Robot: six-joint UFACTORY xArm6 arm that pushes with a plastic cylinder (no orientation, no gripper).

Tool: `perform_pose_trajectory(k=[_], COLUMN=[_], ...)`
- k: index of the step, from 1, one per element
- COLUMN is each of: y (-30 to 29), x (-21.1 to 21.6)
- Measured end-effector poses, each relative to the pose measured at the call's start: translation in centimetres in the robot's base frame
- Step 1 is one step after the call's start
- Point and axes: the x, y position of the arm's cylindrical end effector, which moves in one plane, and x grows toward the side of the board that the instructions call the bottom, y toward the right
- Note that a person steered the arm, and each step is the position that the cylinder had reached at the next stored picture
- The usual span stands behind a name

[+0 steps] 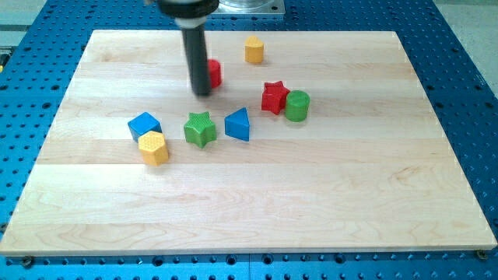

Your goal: Place the red star vertically to the heart

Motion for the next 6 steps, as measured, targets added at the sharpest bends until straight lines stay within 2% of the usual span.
perform_pose_trajectory(k=[1, 3, 5, 6], y=[1.1, 8.6, 14.5, 15.0], x=[-0.5, 7.3, 10.2, 5.8])
